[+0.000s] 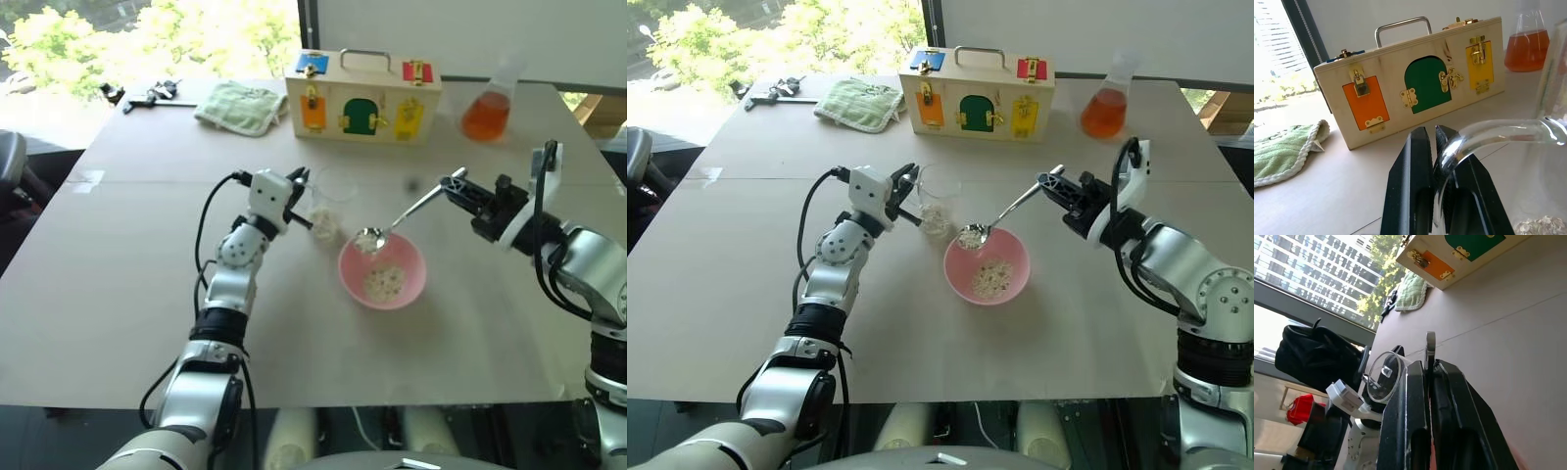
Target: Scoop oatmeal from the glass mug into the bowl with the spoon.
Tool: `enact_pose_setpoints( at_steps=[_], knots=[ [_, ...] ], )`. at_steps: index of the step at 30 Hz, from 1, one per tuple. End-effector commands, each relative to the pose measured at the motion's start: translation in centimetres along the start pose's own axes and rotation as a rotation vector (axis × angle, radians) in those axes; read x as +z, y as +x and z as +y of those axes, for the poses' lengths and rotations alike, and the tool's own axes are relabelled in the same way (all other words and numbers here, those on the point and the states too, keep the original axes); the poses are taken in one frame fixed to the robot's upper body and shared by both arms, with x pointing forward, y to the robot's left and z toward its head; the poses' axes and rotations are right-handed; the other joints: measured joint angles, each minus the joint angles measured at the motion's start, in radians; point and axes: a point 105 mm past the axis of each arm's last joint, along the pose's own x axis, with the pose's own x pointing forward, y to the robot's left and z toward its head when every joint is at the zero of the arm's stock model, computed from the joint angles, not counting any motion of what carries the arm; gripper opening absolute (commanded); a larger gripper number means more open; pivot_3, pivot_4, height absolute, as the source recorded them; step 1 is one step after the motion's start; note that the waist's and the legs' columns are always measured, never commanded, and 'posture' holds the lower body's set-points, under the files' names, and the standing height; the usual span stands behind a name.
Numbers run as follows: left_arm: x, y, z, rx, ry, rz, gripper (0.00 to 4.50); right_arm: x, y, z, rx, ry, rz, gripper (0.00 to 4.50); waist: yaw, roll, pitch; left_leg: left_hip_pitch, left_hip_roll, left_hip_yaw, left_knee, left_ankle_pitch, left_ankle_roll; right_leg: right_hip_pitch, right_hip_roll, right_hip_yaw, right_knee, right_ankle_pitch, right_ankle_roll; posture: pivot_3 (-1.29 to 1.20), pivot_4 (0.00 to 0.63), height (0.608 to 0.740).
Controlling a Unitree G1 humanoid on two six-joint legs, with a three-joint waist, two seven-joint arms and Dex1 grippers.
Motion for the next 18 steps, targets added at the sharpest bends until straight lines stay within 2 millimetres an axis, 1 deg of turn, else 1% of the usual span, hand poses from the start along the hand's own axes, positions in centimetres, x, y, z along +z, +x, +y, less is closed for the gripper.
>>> enact_pose_setpoints(
  at_steps=[1,5,8,10,11,14,18],
  knots=[
    [0.6,0.1,0.3,-0.004,0.019,-0.024,0.01,0.0,-0.2,1.4,0.042,-0.124,0.013,0.00,0.001,0.000,0.000,0.000,0.000,0.000,0.000,0.000,0.000,0.000,0.000,0.000,0.000,0.000,0.000,0.00,0.150,0.740],
    [0.6,0.1,0.3,-0.004,0.020,-0.024,0.01,0.1,0.0,1.3,0.029,-0.202,0.019,0.00,0.002,0.000,0.000,0.000,0.000,0.000,0.000,0.000,0.000,0.000,0.000,0.000,0.000,0.000,0.000,0.00,0.150,0.740],
    [0.6,0.1,0.3,-0.004,0.019,-0.025,0.01,-0.2,0.1,1.4,0.007,-0.331,0.056,0.00,0.003,0.000,0.000,0.000,0.000,0.000,0.000,0.000,0.000,0.000,0.000,0.000,0.000,0.000,0.000,0.00,0.150,0.740],
    [0.6,0.1,0.3,-0.005,0.019,-0.024,0.01,-0.4,0.2,1.6,0.010,-0.383,0.072,0.00,0.003,0.000,0.000,0.000,0.000,0.000,0.000,0.001,-0.001,0.000,0.000,0.000,0.000,0.000,0.000,0.00,0.150,0.740],
    [0.6,0.1,0.3,-0.005,0.018,-0.024,0.01,-0.5,0.2,1.8,0.008,-0.447,0.088,0.00,0.003,0.000,0.000,0.000,0.000,0.000,0.000,0.001,-0.001,0.000,0.000,0.000,0.000,0.000,0.000,0.00,0.150,0.740],
    [0.6,0.2,0.2,-0.006,0.017,-0.025,0.01,-0.7,0.3,2.8,0.033,-0.586,0.123,0.00,0.003,0.000,0.000,0.000,0.000,-0.001,0.000,0.001,-0.001,0.000,0.000,0.000,0.000,0.000,0.000,0.00,0.150,0.740],
    [0.6,0.2,0.2,-0.006,0.016,-0.024,0.01,-0.6,0.5,4.5,0.094,-0.692,0.131,0.00,0.004,0.000,0.000,0.000,0.000,-0.001,0.000,0.001,-0.001,0.000,0.000,0.000,0.000,0.000,0.000,0.00,0.150,0.740]
  ],
)
